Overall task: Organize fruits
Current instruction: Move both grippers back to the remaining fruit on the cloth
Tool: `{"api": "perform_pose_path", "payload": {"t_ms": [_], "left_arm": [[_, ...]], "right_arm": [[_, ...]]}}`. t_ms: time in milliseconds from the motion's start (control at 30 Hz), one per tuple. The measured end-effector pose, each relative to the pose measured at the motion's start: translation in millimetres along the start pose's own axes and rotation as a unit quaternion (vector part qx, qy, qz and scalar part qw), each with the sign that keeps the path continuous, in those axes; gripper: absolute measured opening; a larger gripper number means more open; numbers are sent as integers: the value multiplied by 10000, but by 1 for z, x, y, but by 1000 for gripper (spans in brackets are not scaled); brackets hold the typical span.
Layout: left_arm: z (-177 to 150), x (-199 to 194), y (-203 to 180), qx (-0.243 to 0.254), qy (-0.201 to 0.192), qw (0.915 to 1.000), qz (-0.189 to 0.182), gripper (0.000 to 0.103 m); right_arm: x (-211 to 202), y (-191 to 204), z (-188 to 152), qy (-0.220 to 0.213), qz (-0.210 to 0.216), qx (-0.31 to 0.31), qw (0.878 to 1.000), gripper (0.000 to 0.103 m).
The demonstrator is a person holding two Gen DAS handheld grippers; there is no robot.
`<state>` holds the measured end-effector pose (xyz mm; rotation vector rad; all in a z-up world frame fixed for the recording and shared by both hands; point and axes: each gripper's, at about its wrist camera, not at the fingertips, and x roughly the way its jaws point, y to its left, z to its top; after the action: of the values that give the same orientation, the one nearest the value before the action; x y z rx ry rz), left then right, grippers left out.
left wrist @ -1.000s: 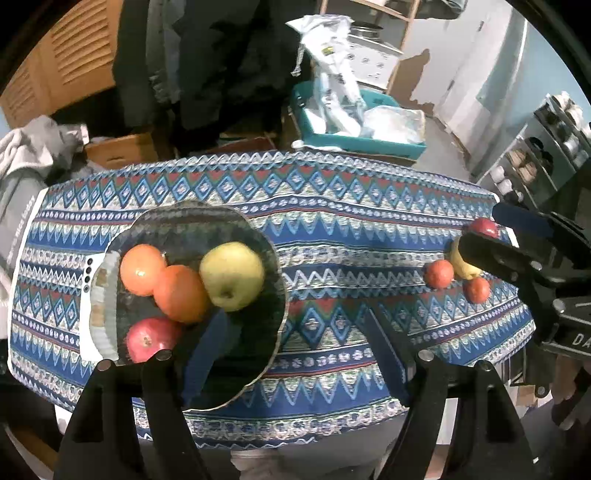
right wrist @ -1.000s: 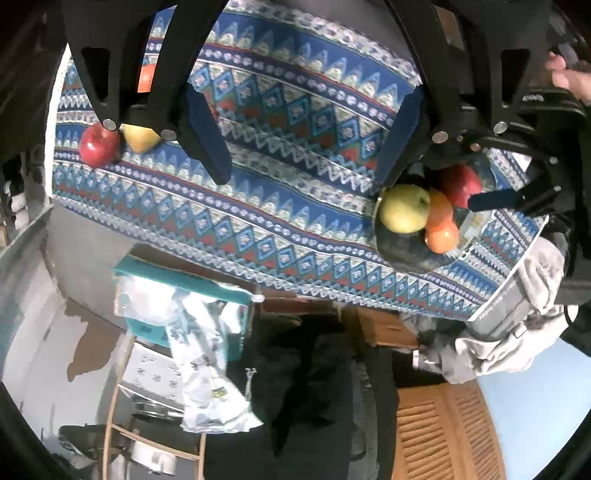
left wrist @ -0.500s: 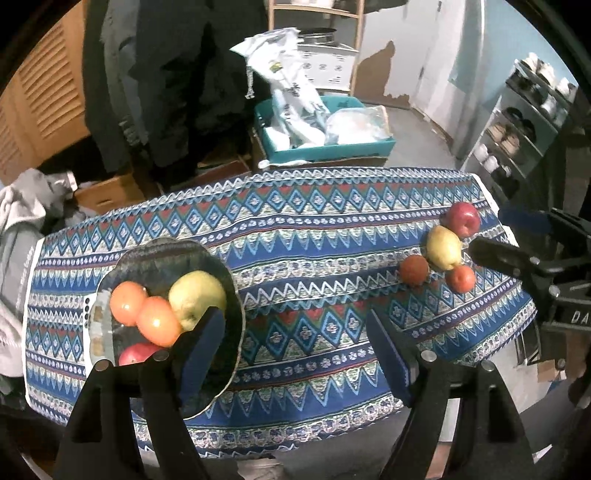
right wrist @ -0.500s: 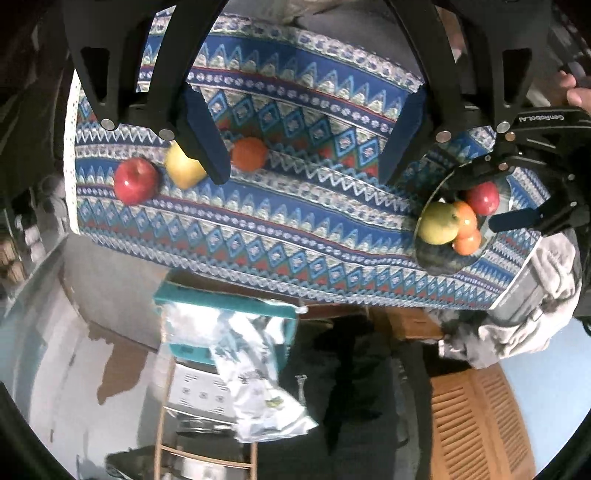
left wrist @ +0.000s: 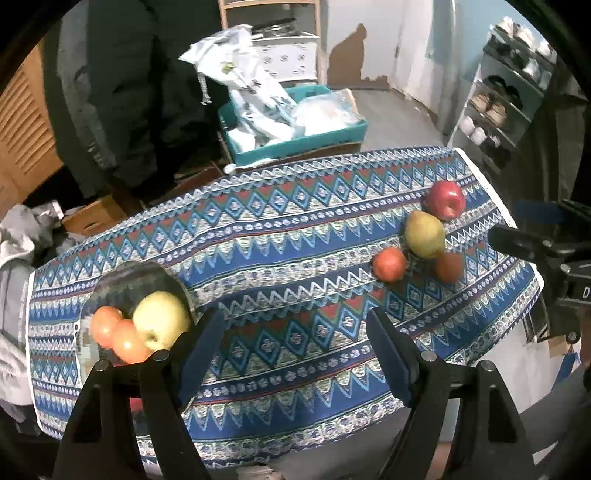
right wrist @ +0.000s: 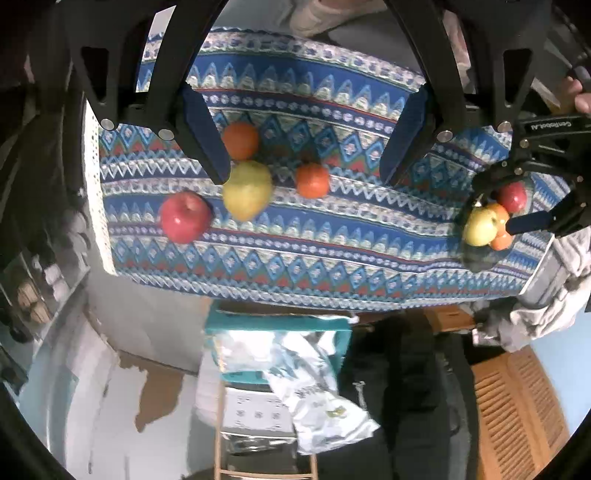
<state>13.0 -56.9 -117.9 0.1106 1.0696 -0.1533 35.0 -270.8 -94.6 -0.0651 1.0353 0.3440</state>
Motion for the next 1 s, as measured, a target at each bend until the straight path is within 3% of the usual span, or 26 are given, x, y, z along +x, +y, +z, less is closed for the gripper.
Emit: {"api": "perform_pose_path", "payload": {"t_ms": [500, 1000], "left_arm": [[22, 43, -45, 252, 341, 9989, -220, 80], [47, 109, -65, 78, 852, 9947, -568, 80]], "right_arm": [[9, -53, -9, 149, -281, 366, 9988, 82], [45, -105, -13, 555, -371, 841, 9942, 82]]}}
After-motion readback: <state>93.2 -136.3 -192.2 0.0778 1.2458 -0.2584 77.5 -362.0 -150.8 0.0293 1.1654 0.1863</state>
